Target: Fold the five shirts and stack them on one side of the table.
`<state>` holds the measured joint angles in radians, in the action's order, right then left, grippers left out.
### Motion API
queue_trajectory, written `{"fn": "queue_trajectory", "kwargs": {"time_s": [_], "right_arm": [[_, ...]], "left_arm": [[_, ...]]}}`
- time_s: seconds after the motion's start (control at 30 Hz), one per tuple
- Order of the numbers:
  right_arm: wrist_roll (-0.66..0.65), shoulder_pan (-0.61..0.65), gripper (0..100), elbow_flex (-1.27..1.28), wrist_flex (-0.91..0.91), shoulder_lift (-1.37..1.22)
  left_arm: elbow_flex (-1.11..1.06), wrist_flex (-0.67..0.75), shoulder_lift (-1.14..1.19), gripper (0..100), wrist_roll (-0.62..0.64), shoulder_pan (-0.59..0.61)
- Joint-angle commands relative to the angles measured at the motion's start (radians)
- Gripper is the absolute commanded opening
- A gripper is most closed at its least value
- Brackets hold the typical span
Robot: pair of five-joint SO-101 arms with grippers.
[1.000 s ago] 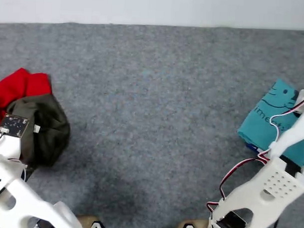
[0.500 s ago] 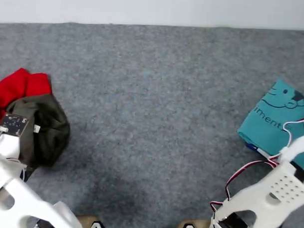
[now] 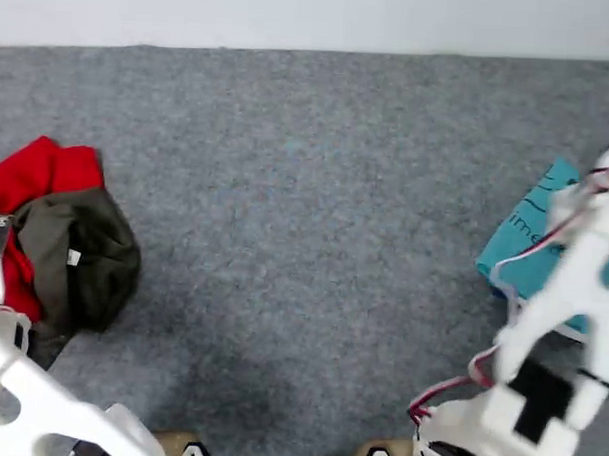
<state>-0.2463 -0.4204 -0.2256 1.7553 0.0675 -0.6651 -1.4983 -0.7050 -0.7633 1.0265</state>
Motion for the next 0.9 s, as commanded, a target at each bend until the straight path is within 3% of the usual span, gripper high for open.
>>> {"fn": "queue_trajectory", "kwargs": {"time_s": [0.0, 0.2, 0.63, 0.87], "right_arm": [[0.069, 0.140, 0.9, 0.201, 0.039, 0.163], [0.152, 0.257, 0.9, 0.399, 0.039, 0.236], [0.196, 0.252, 0.9, 0.436, 0.039, 0.242], [0.193, 0.252, 0.9, 0.436, 0.039, 0.242]], "left_arm": [[-0.027, 0.078, 0.003, 24, -0.028, -0.031], [-0.045, 0.192, 0.164, 24, -0.015, -0.127], [0.351, 0.143, 0.465, 24, 0.014, -0.301], [0.392, 0.157, 0.601, 24, 0.021, -0.374]]}}
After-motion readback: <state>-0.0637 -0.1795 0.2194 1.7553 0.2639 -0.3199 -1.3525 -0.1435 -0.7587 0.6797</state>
